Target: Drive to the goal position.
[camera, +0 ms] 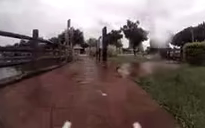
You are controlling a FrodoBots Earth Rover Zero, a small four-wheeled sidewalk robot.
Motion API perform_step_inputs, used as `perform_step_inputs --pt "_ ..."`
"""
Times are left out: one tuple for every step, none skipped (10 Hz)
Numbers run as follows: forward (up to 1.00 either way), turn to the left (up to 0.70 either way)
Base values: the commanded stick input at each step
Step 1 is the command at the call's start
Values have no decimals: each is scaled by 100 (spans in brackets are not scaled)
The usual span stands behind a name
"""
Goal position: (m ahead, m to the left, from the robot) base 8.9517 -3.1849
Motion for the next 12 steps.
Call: perform_step_inputs --pt "50 0" --pt "50 0" --pt "50 0" --pt "50 0" --pt "50 29" --pt "50 50" --pt "50 50" --pt "50 50" --pt "50 24" --pt "50 0" --pt "50 0" --pt "50 0"
